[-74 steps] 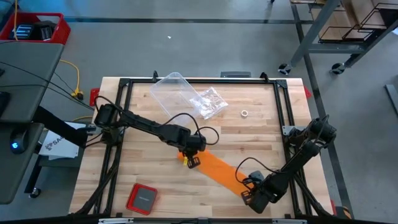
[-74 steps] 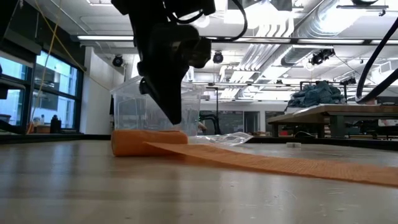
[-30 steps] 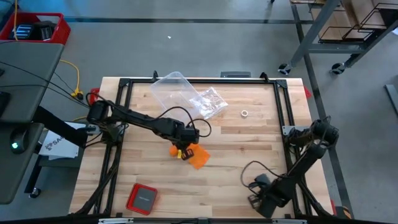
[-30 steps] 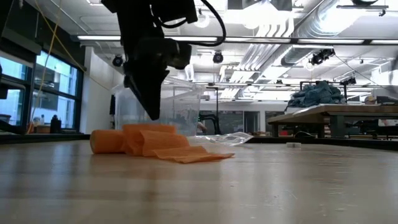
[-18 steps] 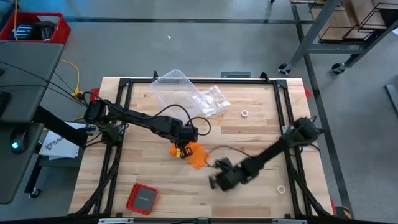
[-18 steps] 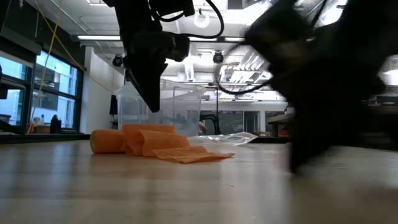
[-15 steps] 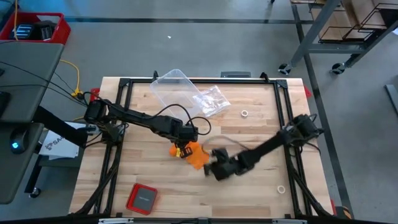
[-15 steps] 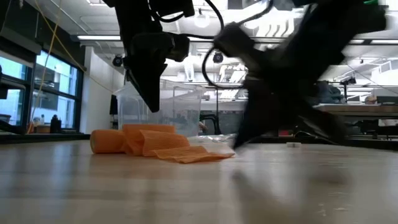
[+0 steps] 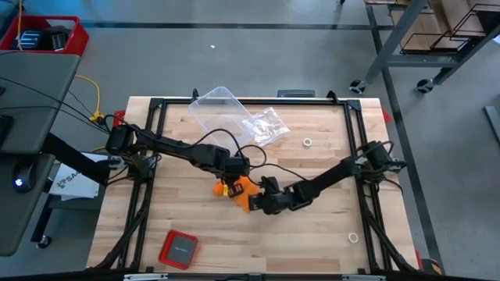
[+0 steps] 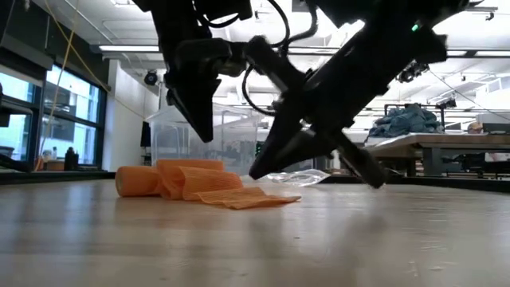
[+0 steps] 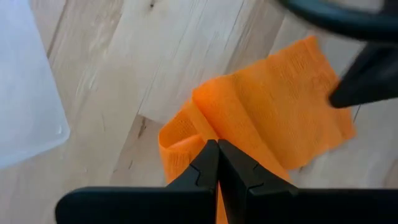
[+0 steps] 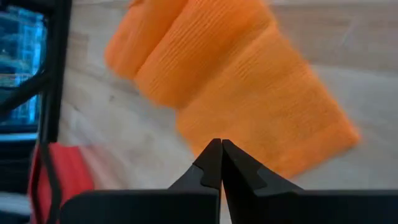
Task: Roll bandage
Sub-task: Roll the orange bandage
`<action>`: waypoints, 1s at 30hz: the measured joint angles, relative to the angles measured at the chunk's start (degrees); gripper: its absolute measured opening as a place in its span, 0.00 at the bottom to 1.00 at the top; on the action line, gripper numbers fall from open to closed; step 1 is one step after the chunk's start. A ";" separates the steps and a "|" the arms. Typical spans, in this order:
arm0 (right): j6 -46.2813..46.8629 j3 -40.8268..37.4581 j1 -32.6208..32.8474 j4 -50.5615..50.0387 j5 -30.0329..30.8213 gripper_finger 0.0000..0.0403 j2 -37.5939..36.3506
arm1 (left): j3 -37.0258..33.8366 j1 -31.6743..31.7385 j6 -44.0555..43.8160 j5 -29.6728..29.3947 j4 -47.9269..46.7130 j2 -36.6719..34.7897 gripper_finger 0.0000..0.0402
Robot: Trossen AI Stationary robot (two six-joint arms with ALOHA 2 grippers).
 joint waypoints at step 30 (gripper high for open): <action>28.98 0.13 24.83 -33.87 -14.77 0.00 -5.54 | 0.00 -5.99 -3.32 1.76 -4.25 0.00 0.00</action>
